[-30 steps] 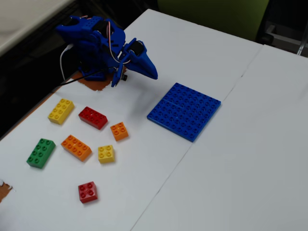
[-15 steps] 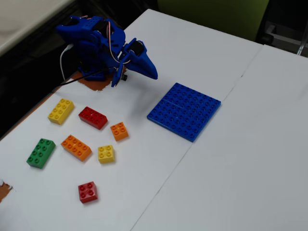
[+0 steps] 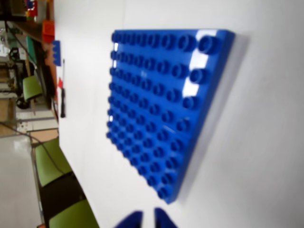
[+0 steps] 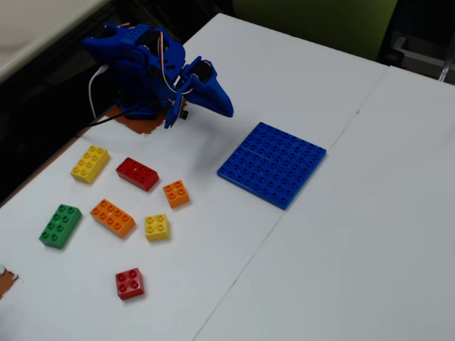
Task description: Pick up the 2x4 orange block and go up the 8x8 blue block.
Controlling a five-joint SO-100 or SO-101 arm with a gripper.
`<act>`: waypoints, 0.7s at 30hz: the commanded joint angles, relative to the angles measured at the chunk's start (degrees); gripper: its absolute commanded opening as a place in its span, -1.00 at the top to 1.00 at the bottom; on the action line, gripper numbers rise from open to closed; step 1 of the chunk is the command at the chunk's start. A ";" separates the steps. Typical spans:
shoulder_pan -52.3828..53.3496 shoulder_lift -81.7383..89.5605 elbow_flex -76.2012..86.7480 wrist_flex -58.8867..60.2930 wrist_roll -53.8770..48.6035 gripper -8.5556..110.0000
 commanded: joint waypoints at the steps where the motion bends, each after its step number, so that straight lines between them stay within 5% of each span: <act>1: -0.79 2.29 2.37 -0.09 -0.44 0.72; 12: 1.49 -1.23 -0.62 0.79 0.44 0.86; 21: 7.91 -17.84 -31.46 19.51 -11.95 0.86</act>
